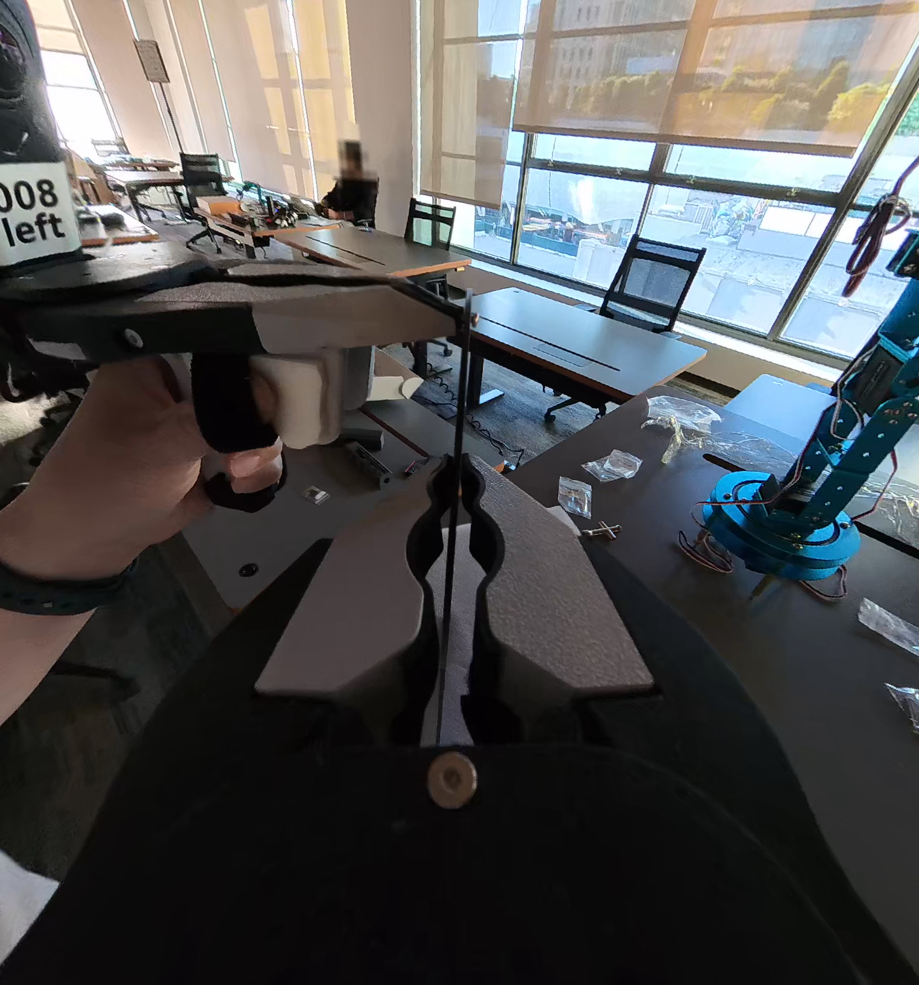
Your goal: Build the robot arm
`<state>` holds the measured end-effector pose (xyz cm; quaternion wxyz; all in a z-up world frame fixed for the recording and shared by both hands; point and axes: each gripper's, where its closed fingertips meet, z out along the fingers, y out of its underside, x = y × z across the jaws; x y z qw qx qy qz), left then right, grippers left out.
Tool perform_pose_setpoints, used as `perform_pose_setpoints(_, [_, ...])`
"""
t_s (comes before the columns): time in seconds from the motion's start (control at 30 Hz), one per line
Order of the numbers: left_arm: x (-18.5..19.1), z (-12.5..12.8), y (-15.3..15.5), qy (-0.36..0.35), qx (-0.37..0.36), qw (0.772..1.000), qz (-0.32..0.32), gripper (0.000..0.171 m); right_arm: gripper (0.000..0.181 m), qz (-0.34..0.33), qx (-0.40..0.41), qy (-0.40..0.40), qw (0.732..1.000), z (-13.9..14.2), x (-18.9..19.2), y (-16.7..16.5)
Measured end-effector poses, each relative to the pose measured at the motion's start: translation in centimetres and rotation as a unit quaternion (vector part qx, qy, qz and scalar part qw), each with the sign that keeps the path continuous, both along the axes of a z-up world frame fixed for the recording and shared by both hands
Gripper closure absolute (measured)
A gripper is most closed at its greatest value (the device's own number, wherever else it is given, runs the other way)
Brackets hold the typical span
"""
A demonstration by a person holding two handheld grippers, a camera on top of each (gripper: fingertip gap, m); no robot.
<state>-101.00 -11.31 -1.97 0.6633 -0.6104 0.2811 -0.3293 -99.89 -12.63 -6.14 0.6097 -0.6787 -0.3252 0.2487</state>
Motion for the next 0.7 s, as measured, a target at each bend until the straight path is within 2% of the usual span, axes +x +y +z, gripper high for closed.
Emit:
perform_pose_setpoints(0.2, [-0.1,0.2,-0.1,0.002,0.004,1.0,0.022,0.169,0.177,0.049,-0.002,-0.011,0.999,-0.2,-0.5,-0.2])
perform_pose_setpoints(0.33, [0.6,0.1,-0.3,0.007,0.009,0.999,0.035,0.169,0.15,0.12,-0.018,-0.015,0.993,-0.8,-0.9,-1.0])
perform_pose_setpoints(0.5, [0.2,0.2,-0.7,0.01,0.002,0.998,0.061,0.169,0.149,0.24,-0.018,0.071,0.968,1.0,1.2,-2.7])
perform_pose_setpoints(0.63, [-0.2,0.1,-1.3,0.019,-0.005,0.998,0.063,0.169,0.14,0.306,-0.031,0.042,0.951,-0.2,2.7,-3.5])
perform_pose_setpoints(0.7, [-0.3,0.1,-1.5,0.013,-0.014,0.998,0.053,0.169,0.139,0.33,-0.042,0.047,0.942,0.0,5.0,-3.2])
